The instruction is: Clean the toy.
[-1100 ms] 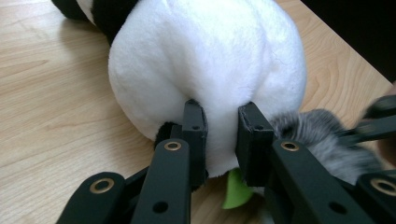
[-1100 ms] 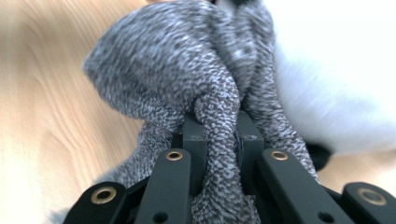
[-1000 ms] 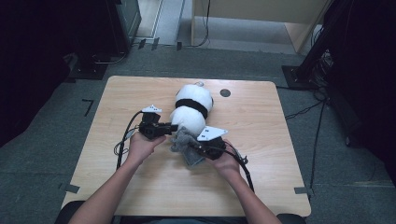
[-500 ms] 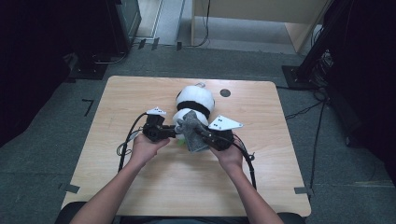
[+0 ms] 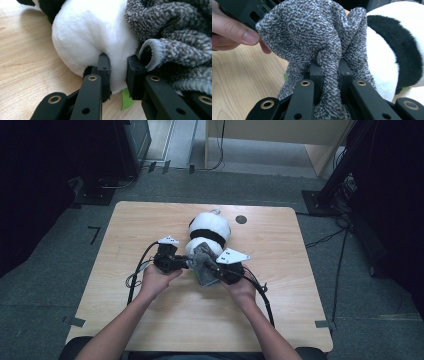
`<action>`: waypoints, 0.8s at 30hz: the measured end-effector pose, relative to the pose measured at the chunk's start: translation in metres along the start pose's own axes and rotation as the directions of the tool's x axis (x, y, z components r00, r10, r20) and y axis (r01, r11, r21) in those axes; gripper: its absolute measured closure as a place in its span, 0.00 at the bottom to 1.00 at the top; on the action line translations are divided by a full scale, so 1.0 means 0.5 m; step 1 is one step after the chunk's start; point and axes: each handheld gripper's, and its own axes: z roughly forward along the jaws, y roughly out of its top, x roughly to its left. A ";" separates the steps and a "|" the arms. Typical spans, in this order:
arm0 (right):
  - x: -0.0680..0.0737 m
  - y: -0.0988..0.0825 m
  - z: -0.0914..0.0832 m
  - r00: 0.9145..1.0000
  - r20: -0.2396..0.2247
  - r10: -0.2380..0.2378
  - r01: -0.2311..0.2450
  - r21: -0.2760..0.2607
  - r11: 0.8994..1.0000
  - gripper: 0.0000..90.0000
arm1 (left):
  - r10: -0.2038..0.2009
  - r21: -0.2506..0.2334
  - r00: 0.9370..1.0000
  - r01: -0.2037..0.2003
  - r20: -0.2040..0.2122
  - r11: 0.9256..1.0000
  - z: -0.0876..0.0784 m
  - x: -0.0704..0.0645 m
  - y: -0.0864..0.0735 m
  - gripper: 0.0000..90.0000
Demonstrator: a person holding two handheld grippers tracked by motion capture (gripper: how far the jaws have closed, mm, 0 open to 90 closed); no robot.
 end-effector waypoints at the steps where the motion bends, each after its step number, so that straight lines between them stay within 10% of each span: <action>1: 0.000 -0.001 0.001 1.000 -0.003 0.003 -0.003 0.001 1.000 0.89 | 0.001 0.001 1.000 -0.001 0.000 1.000 0.000 0.001 0.000 0.85; 17: 0.019 -0.027 0.022 0.999 -0.038 -0.024 0.025 0.022 0.999 0.89 | -0.012 0.003 1.000 0.012 -0.011 1.000 -0.004 0.014 0.001 0.85; 24: 0.039 -0.055 0.058 0.996 -0.050 -0.070 0.076 0.133 0.988 0.89 | -0.046 -0.012 0.999 0.046 -0.006 0.999 -0.009 0.026 0.003 0.85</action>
